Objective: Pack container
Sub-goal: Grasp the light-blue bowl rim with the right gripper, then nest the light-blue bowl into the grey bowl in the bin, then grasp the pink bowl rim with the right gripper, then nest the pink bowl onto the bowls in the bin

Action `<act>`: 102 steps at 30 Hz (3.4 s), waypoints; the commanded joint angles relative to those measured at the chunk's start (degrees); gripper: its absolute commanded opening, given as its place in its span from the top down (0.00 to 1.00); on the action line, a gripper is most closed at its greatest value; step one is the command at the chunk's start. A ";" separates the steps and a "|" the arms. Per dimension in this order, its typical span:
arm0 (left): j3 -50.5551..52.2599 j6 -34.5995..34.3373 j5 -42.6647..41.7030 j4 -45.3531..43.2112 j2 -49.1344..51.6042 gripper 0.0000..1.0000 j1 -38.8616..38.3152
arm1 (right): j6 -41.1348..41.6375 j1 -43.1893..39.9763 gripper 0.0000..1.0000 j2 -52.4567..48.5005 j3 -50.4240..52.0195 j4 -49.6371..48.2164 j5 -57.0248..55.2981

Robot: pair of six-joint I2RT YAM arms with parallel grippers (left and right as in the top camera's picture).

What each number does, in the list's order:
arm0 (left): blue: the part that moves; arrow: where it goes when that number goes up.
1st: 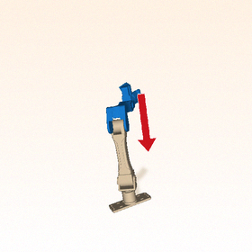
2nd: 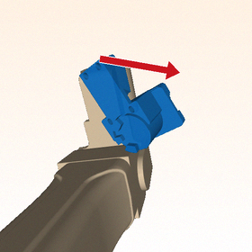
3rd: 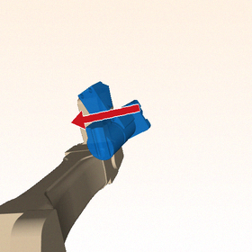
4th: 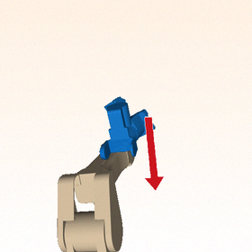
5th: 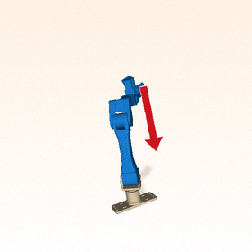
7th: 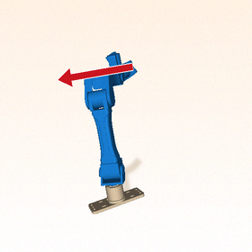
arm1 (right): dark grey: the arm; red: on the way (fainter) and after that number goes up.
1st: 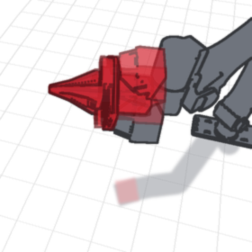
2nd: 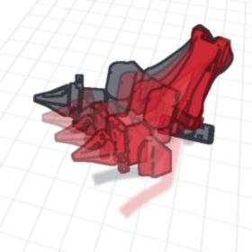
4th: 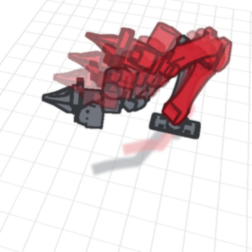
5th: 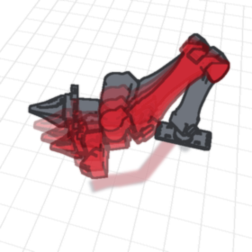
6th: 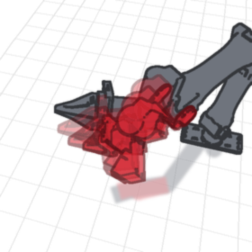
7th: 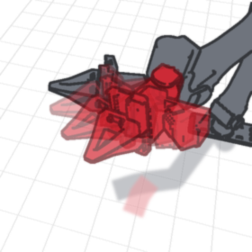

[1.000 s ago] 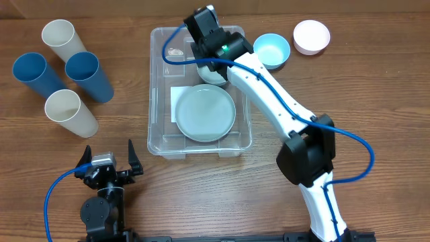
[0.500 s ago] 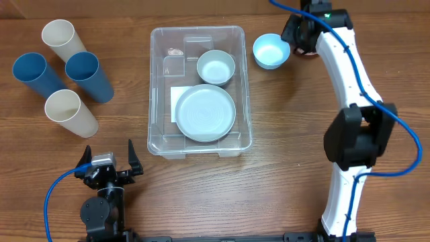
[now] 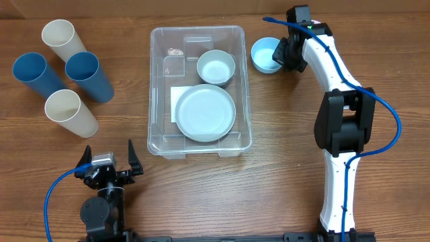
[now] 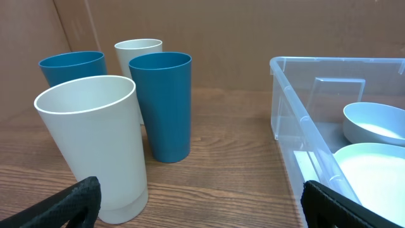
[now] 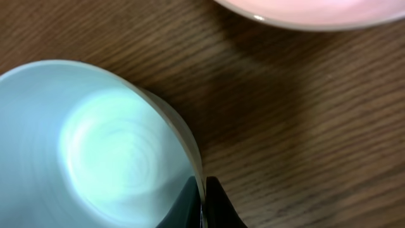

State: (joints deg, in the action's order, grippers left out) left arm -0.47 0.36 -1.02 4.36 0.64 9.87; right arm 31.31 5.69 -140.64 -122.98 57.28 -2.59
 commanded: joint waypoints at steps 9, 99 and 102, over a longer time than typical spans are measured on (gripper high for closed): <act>0.17 0.79 -0.04 0.11 -0.42 0.00 0.39 | -6.27 2.56 0.96 25.22 -0.15 3.87 -5.31; 0.17 0.79 -0.04 0.11 -0.42 0.00 0.39 | -12.68 10.99 0.96 30.64 -1.51 8.57 1.79; 0.17 0.79 -0.04 0.11 -0.42 0.00 0.39 | -12.70 15.30 0.96 26.25 -0.87 6.84 1.11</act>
State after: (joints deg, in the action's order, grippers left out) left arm -0.47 0.36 -1.02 4.36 0.64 9.87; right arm 19.18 18.44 -110.41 -124.62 65.71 0.05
